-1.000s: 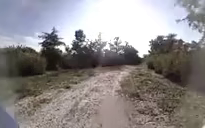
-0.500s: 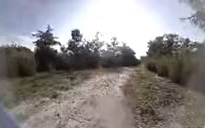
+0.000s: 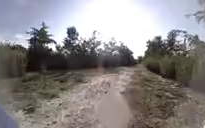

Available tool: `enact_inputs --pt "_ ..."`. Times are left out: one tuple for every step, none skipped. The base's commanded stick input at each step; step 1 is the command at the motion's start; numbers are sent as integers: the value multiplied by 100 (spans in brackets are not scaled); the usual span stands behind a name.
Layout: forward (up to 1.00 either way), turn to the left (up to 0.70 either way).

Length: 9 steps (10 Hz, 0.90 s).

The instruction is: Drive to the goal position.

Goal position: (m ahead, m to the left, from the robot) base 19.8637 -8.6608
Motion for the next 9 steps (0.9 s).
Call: enact_inputs --pt "100 0" --pt "100 0" --pt "100 0" --pt "100 0" --pt "100 0" --pt "100 0" --pt "100 0" --pt "100 0" --pt "100 0"
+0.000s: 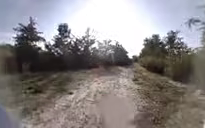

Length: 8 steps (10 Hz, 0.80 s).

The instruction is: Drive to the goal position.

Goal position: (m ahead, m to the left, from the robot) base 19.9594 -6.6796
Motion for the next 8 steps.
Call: enact_inputs --pt "100 0" --pt "100 0" --pt "100 0" --pt "100 0" --pt "100 -14" --pt "100 -27" --pt "100 0" --pt "100 0"
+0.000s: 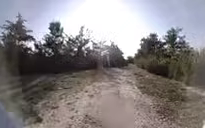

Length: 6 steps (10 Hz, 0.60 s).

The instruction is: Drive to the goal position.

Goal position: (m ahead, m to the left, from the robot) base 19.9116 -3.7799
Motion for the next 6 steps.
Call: enact_inputs --pt "100 0" --pt "100 0" --pt "100 0" --pt "100 0" --pt "100 0" --pt "100 0"
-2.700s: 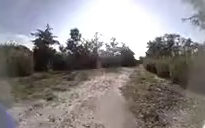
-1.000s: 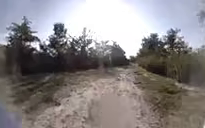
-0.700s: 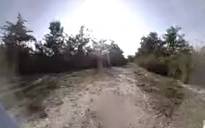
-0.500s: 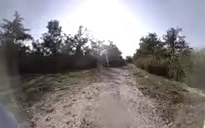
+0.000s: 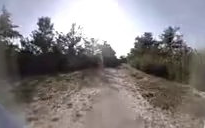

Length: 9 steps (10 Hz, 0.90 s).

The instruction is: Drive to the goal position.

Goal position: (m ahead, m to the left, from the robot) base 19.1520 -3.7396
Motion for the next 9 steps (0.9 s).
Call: enact_inputs --pt "100 0" --pt "100 0" --pt "100 0" --pt "100 0" --pt "100 0" --pt "100 0" --pt "100 0" --pt "100 0" --pt "100 0"
